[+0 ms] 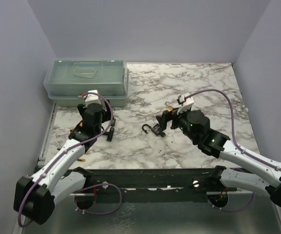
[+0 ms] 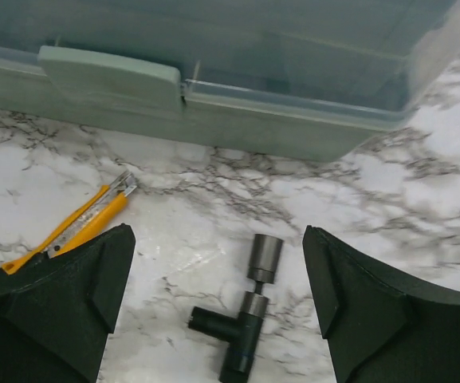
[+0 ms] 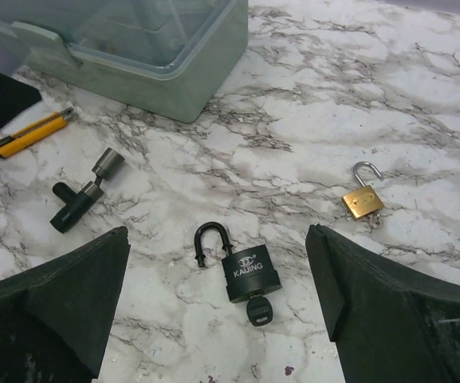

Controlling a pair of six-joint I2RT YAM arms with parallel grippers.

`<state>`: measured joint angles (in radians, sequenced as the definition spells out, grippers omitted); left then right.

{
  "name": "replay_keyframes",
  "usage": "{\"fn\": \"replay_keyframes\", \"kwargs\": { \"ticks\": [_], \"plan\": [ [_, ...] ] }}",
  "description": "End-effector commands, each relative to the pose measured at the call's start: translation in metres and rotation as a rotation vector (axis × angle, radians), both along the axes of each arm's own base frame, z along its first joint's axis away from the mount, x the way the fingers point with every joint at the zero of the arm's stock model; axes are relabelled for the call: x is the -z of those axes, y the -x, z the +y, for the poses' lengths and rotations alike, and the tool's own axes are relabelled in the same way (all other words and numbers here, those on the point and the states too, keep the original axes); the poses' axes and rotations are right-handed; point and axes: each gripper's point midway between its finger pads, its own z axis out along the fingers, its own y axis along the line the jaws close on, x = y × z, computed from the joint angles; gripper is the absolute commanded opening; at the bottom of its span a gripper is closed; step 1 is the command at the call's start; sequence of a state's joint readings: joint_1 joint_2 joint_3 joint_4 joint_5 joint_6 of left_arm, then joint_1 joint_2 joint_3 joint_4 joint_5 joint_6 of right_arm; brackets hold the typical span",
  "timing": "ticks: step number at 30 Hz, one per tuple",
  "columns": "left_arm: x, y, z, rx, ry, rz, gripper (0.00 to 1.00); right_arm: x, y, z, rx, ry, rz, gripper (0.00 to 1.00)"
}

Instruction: Unlock with the key

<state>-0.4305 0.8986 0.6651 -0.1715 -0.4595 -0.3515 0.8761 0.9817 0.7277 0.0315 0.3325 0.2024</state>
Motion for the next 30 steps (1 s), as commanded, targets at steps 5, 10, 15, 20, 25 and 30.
{"fn": "replay_keyframes", "kwargs": {
  "ticks": [5,10,15,20,25,30],
  "plan": [
    [0.026,-0.055,0.035,-0.059,-0.229,-0.110,0.96,-0.005,0.010,-0.015,0.060,-0.106,0.023,1.00],
    [0.049,-0.072,0.053,-0.050,-0.147,-0.134,0.95,-0.007,0.012,-0.023,0.072,-0.102,0.007,1.00],
    [0.078,-0.082,0.061,-0.029,-0.165,-0.124,0.94,-0.014,0.014,-0.026,0.099,-0.175,0.018,1.00],
    [0.091,-0.088,0.061,-0.010,-0.162,-0.161,0.92,-0.025,0.017,-0.028,0.106,-0.227,0.014,1.00],
    [0.105,-0.087,0.063,-0.005,-0.180,-0.186,0.92,-0.028,0.023,-0.032,0.106,-0.250,0.041,1.00],
    [0.107,-0.083,0.074,-0.044,-0.136,-0.212,0.94,-0.029,0.028,-0.035,0.099,-0.281,0.042,1.00]
  ]
}}
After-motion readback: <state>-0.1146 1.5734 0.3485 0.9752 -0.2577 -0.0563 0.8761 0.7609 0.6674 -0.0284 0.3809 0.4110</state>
